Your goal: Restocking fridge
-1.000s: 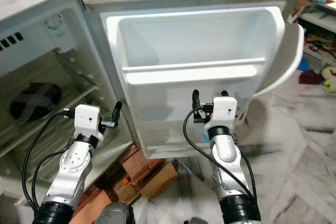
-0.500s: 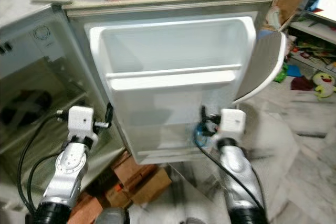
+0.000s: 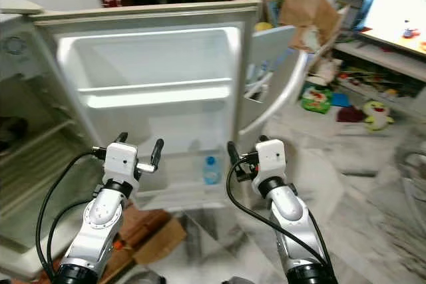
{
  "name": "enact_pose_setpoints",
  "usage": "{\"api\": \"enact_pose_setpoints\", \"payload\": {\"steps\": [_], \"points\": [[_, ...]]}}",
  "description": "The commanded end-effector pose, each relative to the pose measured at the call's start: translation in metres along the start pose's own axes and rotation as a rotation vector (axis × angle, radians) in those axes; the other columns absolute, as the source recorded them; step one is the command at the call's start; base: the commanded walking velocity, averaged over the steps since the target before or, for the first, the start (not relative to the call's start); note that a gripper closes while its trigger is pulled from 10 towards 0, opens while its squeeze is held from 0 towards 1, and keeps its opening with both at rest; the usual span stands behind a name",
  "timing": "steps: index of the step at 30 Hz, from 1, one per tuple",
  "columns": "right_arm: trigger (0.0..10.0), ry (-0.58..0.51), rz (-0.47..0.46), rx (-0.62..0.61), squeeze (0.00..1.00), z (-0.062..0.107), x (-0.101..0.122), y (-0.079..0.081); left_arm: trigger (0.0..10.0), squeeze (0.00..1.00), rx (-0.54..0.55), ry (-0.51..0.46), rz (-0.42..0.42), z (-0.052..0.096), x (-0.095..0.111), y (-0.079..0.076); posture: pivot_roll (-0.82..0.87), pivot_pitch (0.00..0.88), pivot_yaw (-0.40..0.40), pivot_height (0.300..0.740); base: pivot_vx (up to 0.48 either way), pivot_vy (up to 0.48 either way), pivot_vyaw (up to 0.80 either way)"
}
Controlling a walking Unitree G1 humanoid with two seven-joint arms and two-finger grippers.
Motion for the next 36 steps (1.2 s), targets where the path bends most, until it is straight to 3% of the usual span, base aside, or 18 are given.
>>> {"api": "enact_pose_setpoints", "payload": {"steps": [1,8,14,26,31,36], "points": [[10.0,-0.018,-0.025,0.011,0.0,-0.004,0.008,0.0,10.0,0.0,-0.009,-0.016,-0.014,-0.002,0.005,0.001,0.02,0.0,0.014,0.74,0.0,-0.48,0.0],[10.0,-0.133,0.021,-0.017,0.0,-0.006,0.031,-0.008,10.0,0.0,0.001,-0.005,-0.021,-0.002,0.003,0.003,0.02,0.0,0.017,0.74,0.0,-0.48,0.51],[10.0,-0.185,0.004,-0.054,0.0,-0.013,0.048,-0.014,10.0,0.0,0.038,0.016,-0.046,-0.005,0.001,0.011,0.03,0.0,0.02,0.74,0.0,-0.467,0.76],[10.0,-0.226,0.001,-0.047,0.0,-0.017,0.061,-0.014,10.0,0.0,0.084,0.052,-0.048,-0.004,-0.005,0.017,0.03,0.0,0.019,0.74,0.0,-0.453,0.75],[10.0,-0.239,0.021,-0.024,0.0,-0.019,0.064,-0.011,10.0,0.0,0.202,0.113,-0.013,-0.001,-0.016,0.039,0.03,0.0,0.019,0.74,0.147,-0.257,0.74],[10.0,-0.242,0.021,-0.02,0.0,-0.019,0.065,-0.01,10.0,0.0,0.236,0.123,0.007,-0.001,-0.017,0.046,0.03,0.0,0.018,0.74,0.457,0.0,0.74]]}}
Point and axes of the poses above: a point about 5 cm out from each wrist's last joint towards the gripper, its own z axis pointing back from the gripper into the wrist, its own x axis along the axis of the wrist's last joint, y = z × x, the point moved 5 cm from there along -z, pointing out of the wrist towards the gripper, and after that the axes turned 10 degrees about z, right-handed, at the moved point
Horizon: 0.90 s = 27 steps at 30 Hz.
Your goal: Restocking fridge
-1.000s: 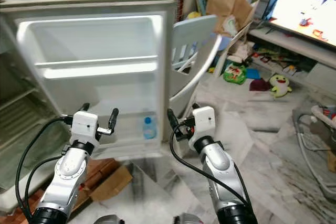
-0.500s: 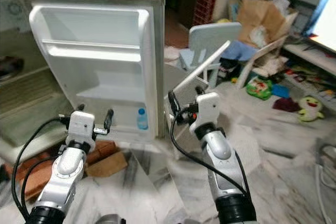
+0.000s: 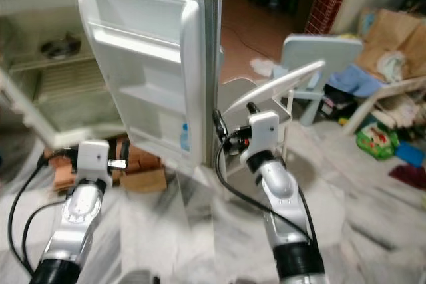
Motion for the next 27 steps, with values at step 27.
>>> {"api": "enact_pose_setpoints", "payload": {"steps": [27], "points": [[10.0,-0.031,0.061,-0.146,0.0,-0.013,0.012,-0.021,10.0,0.0,-0.017,0.105,0.038,0.002,-0.015,0.001,0.04,0.0,0.017,0.74,0.218,0.0,0.44]]}}
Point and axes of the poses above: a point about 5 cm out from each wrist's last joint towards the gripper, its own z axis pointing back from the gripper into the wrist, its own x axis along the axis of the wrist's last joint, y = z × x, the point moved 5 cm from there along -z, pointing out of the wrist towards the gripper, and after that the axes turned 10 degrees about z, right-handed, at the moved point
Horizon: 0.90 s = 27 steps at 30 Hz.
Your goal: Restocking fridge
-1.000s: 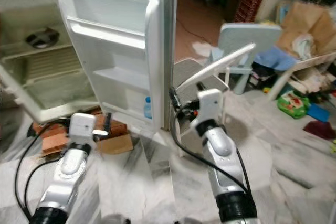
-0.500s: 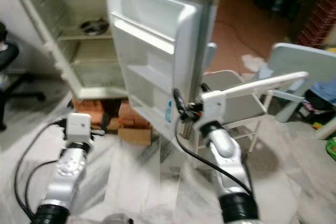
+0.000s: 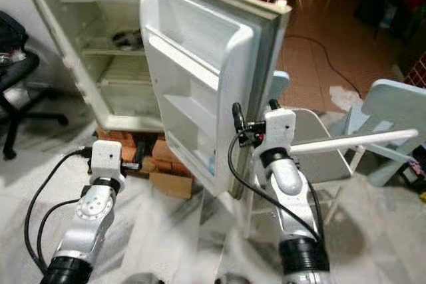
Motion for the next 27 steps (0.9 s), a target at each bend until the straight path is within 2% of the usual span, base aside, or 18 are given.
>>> {"api": "enact_pose_setpoints", "payload": {"steps": [1,3,4,7,9,12,16,19,20,21,24,27], "points": [[10.0,-0.021,-0.001,-0.011,0.0,-0.006,0.006,-0.003,10.0,0.0,0.017,0.065,0.016,0.001,-0.011,0.006,0.05,0.0,0.017,0.74,0.0,0.0,0.45],[10.0,-0.029,0.007,-0.02,0.0,-0.009,0.008,-0.005,10.0,0.0,0.026,0.101,0.025,0.003,-0.016,0.007,0.05,0.0,0.017,0.74,0.0,0.0,0.76],[10.0,-0.026,0.005,-0.05,0.0,-0.014,0.009,-0.008,10.0,0.0,0.009,0.169,0.035,0.005,-0.029,0.005,0.05,0.0,0.017,0.74,0.0,0.0,0.76],[10.0,-0.028,0.004,-0.115,0.0,-0.023,0.013,-0.016,10.0,0.0,-0.04,0.229,0.046,0.011,-0.04,-0.003,0.06,0.0,0.016,0.74,0.0,0.0,0.76],[10.0,-0.025,0.021,-0.16,0.0,-0.027,0.014,-0.023,10.0,0.0,-0.061,0.245,0.024,0.014,-0.043,-0.006,0.06,0.0,0.014,0.74,0.0,0.0,0.76],[10.0,-0.019,0.033,-0.226,0.0,-0.031,0.017,-0.036,10.0,0.0,-0.059,0.211,0.012,0.014,-0.035,-0.007,0.07,0.0,0.01,0.74,0.0,0.0,0.65],[10.0,0.002,0.026,-0.26,0.0,-0.03,0.012,-0.044,10.0,0.0,-0.055,0.223,0.01,0.014,-0.036,-0.005,0.07,0.0,0.009,0.74,0.0,0.0,0.0],[10.0,0.026,-0.029,-0.24,0.0,-0.028,0.005,-0.039,10.0,0.0,-0.06,0.234,0.008,0.015,-0.038,-0.005,0.07,0.0,0.011,0.74,0.0,0.0,0.0],[10.0,0.008,-0.122,-0.165,0.0,-0.03,0.007,-0.025,10.0,0.0,-0.07,0.238,0.003,0.015,-0.037,-0.006,0.07,0.0,0.015,0.74,0.0,0.0,0.0],[10.0,0.008,-0.122,-0.165,0.0,-0.03,0.007,-0.025,10.0,0.0,-0.07,0.238,0.003,0.015,-0.037,-0.006,0.07,0.0,0.015,0.74,0.0,0.0,0.0],[10.0,-0.007,-0.229,0.115,0.0,-0.025,0.012,0.021,10.0,0.0,-0.078,0.245,-0.004,0.015,-0.038,-0.007,0.06,0.0,0.018,0.74,0.0,0.0,0.0],[10.0,0.055,-0.211,0.159,0.0,-0.016,-0.002,0.027,10.0,0.0,-0.08,0.245,-0.007,0.015,-0.038,-0.007,0.06,0.0,0.018,0.74,0.0,0.0,0.0]]}}
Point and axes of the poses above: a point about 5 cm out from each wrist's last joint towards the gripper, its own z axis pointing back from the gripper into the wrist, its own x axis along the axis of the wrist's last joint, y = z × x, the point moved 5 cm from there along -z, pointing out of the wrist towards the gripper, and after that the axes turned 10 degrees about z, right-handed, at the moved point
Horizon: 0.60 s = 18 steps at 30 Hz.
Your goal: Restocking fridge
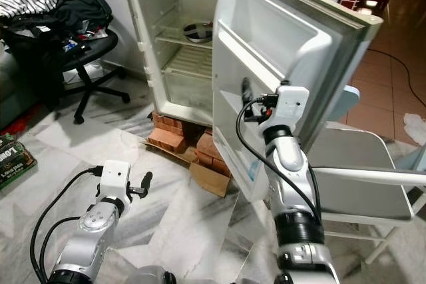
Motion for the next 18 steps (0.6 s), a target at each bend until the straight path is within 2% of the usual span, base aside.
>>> {"api": "enact_pose_setpoints", "payload": {"steps": [1,4,7,8,10,15,18], "points": [[10.0,0.082,0.018,0.066,0.0,0.006,-0.017,0.01,10.0,0.0,-0.005,-0.008,-0.016,0.0,0.005,0.001,0.06,0.0,0.015,0.74,0.0,0.0,0.0],[10.0,0.187,0.094,0.043,0.0,0.018,-0.039,-0.004,10.0,0.0,-0.002,-0.008,-0.019,0.001,0.005,0.001,0.06,0.0,0.014,0.74,0.0,0.0,0.0],[10.0,0.256,0.158,-0.06,0.0,0.029,-0.051,-0.034,10.0,0.0,0.005,0.003,-0.017,0.003,0.002,0.003,0.06,0.0,0.018,0.74,0.0,0.0,0.0],[10.0,0.252,0.177,-0.118,0.0,0.031,-0.046,-0.051,10.0,0.0,0.004,0.008,-0.019,0.004,0.001,0.004,0.06,0.0,0.021,0.74,0.0,0.0,0.0],[10.0,0.244,0.198,-0.158,0.0,0.032,-0.039,-0.063,10.0,0.0,0.003,0.011,-0.02,0.005,0.001,0.004,0.05,0.0,0.025,0.74,0.0,0.0,0.0],[10.0,0.201,0.302,-0.336,0.0,0.029,-0.01,-0.107,10.0,0.0,-0.001,0.025,-0.038,0.008,-0.002,0.006,0.06,0.0,0.033,0.74,0.0,0.0,0.0],[10.0,0.183,0.313,-0.342,0.0,0.026,0.0,-0.114,10.0,0.0,0.001,0.029,-0.046,0.009,-0.002,0.008,0.06,0.0,0.034,0.74,0.0,0.0,0.0]]}}
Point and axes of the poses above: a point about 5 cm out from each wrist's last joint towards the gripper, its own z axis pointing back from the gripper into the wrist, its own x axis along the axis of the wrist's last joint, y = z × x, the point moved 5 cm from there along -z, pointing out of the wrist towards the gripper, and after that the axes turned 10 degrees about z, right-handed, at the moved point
